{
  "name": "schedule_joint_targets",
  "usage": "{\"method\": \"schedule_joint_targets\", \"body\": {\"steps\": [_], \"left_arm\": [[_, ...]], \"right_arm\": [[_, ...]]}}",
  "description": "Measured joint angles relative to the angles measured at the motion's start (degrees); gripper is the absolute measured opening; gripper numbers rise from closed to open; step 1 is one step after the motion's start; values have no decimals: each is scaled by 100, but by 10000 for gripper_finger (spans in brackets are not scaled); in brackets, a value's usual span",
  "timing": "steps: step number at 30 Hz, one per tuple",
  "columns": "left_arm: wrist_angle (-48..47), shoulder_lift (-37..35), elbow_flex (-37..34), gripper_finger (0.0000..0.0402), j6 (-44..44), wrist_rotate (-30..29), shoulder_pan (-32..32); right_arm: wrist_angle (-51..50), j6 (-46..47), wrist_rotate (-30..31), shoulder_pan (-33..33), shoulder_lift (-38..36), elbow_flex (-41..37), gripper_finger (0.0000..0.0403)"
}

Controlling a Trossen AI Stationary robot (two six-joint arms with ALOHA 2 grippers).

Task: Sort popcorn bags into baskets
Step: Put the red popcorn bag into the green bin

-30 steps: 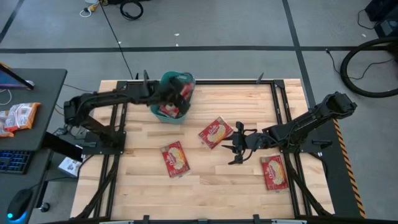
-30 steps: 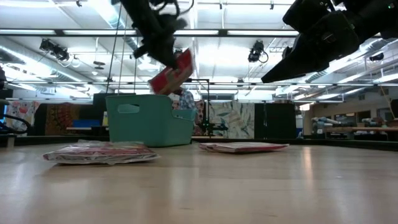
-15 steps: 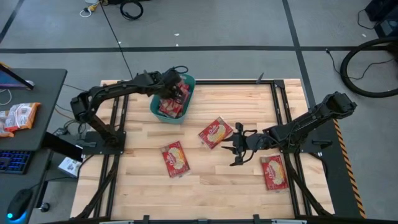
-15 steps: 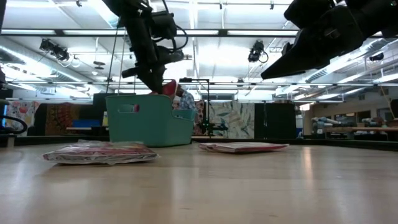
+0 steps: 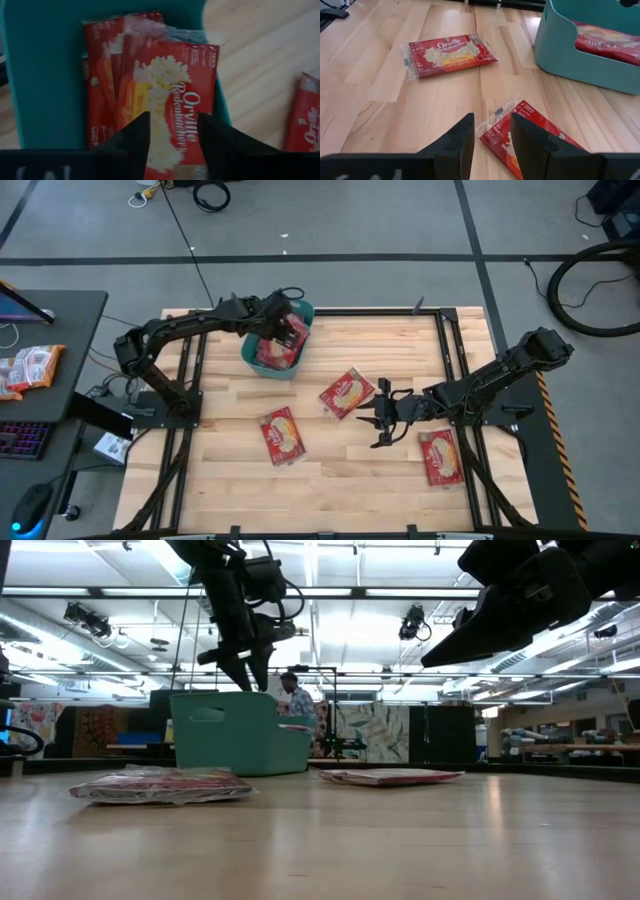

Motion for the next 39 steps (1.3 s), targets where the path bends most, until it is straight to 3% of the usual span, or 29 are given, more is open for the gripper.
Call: {"method": "schedule_joint_targets", "body": {"steps": [8,14,21,31,39], "left_arm": [[832,-21,0,180,1677,1404,-441],[1218,-21,0,172,2573,1393,-1070],[1418,123,0,172,2658,1391,-1837],[1582,912,4,172,3286,915,-2644],[1793,1544,0,177,4317,-144,-3167]], "right_arm": [[-5,-2,-36,2,0,0,131],[-9,-4,-36,0,0,0,131],[-37,2,-36,0,0,0,131],[-24,20,107,0,0,0,131],[-20,42,115,0,0,0,131]]}}
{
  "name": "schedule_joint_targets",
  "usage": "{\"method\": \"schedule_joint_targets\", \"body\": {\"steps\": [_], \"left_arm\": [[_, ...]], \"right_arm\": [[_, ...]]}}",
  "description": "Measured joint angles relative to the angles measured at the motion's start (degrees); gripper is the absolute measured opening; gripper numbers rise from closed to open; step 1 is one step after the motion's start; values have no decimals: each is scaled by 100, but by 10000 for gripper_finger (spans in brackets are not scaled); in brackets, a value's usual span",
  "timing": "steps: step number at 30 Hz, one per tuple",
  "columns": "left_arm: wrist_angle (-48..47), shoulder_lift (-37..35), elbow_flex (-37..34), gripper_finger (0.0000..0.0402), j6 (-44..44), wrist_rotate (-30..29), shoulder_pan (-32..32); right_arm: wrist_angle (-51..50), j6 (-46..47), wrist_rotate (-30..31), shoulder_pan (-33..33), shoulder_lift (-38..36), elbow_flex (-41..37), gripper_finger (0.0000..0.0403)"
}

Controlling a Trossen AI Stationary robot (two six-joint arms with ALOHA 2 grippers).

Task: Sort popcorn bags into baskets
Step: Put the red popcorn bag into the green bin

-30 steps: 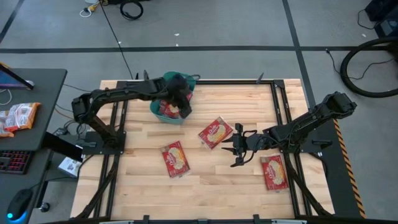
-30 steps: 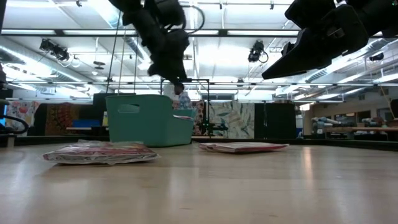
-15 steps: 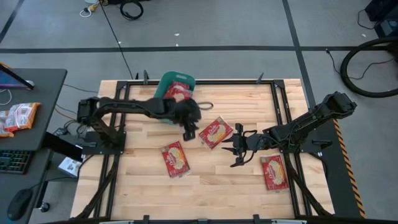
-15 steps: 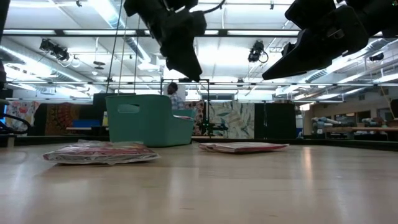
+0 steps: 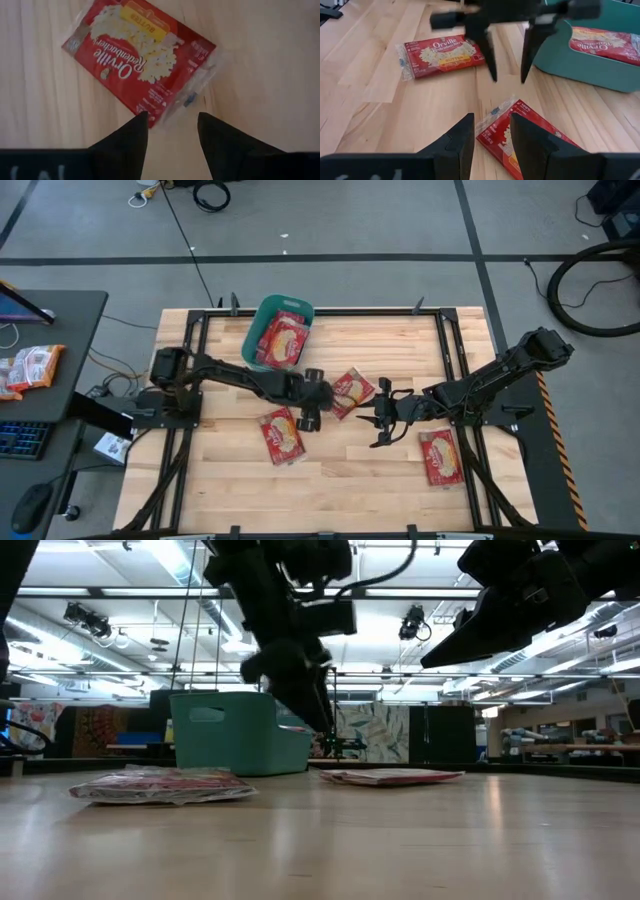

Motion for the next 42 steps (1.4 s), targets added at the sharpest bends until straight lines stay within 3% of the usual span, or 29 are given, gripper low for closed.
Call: {"method": "schedule_joint_targets", "body": {"steps": [10,18,25,34,42], "left_arm": [[551,544,6,261,965,-631,-274],[700,915,0,252,1574,-737,-254],[791,1054,22,190,1767,-834,-254],[702,1078,2,22,1752,-856,-234],[478,849,-17,5,1494,-786,-189]], "right_arm": [[6,24,1,0,0,0,131],[-6,26,2,0,0,0,131],[-10,41,-20,0,0,0,131],[-4,-2,-4,0,0,0,131],[-5,27,-22,0,-1,0,131]]}}
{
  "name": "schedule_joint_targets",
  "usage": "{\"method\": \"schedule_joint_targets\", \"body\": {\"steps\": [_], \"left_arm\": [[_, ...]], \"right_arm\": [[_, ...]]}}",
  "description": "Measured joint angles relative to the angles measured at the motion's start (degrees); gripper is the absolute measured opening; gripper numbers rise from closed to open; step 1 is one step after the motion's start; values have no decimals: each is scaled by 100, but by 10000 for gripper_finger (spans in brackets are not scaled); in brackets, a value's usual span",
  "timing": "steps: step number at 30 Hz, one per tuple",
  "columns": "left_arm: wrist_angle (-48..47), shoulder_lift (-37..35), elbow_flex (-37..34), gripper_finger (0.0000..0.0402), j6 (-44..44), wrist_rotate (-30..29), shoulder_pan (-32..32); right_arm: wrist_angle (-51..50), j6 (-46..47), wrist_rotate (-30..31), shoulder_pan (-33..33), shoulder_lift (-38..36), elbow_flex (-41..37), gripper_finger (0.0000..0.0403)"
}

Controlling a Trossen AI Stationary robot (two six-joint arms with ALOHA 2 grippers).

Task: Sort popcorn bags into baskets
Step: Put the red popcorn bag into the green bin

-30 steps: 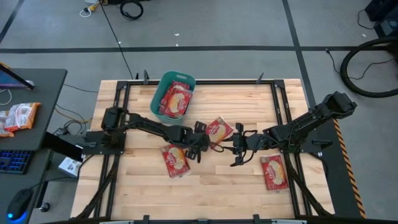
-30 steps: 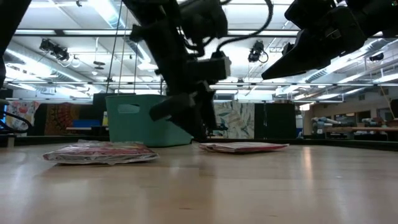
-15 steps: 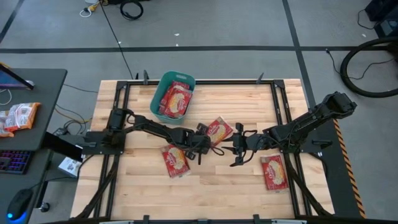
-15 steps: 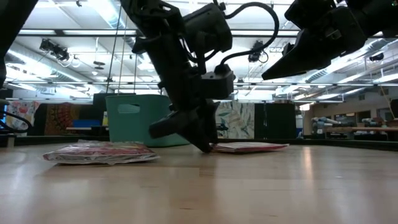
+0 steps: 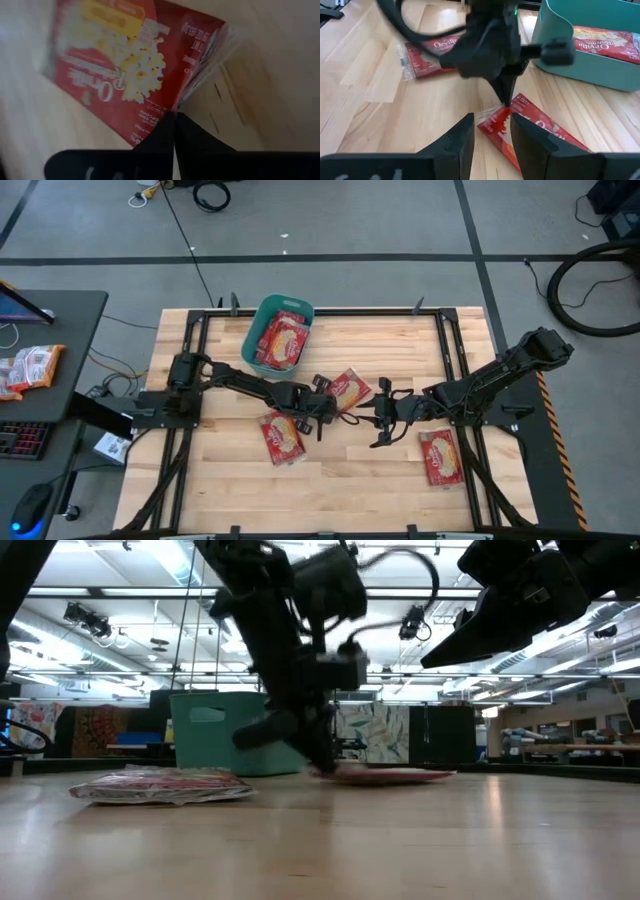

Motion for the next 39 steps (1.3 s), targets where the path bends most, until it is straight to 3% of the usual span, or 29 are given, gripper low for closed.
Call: {"method": "schedule_joint_targets", "body": {"steps": [5,23,31,39], "left_arm": [[-147,-547,2,3,-150,-36,102],[-427,-2299,13,1,91,-997,965],[-315,-2663,13,1,592,-1606,1375],[-173,-2692,13,1,1214,-1746,2044]], "right_arm": [[-1,-1,-4,0,1,0,131],[-1,14,-19,0,0,0,131],[-4,-29,-19,0,-1,0,131],[3,8,-17,0,1,0,131]]}}
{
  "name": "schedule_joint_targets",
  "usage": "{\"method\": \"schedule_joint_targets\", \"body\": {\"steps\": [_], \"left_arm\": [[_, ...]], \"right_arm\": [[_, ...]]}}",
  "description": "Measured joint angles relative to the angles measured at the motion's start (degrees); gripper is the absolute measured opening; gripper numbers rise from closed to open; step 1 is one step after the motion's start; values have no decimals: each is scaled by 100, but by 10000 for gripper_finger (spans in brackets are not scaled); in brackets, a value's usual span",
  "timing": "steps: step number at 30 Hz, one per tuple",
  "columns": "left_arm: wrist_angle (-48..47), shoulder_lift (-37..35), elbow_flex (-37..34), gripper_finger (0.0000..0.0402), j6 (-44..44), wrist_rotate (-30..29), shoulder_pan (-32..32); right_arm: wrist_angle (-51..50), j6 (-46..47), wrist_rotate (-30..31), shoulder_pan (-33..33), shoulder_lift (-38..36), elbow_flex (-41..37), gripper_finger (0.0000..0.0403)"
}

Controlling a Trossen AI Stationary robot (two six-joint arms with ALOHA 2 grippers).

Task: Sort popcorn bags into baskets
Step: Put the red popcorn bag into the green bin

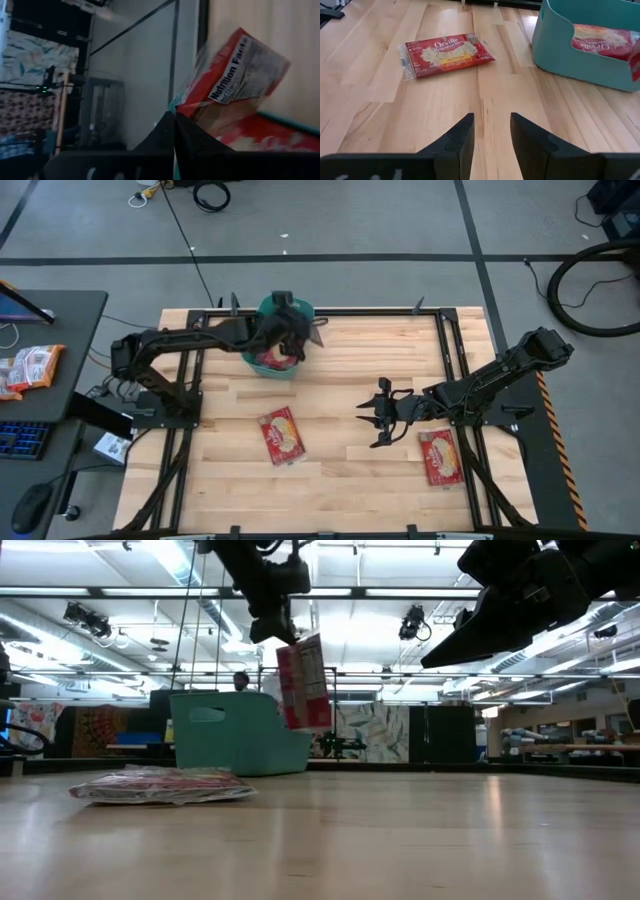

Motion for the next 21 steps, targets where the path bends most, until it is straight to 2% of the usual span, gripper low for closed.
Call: {"method": "schedule_joint_targets", "body": {"steps": [12,16,21], "left_arm": [[182,-25,2,1,515,99,934],[-312,-26,4,1,491,439,975],[-1338,-26,7,2,141,682,732]], "right_arm": [[0,7,2,0,0,0,131],[-4,7,0,0,0,0,131],[-9,2,0,0,0,0,131]]}}
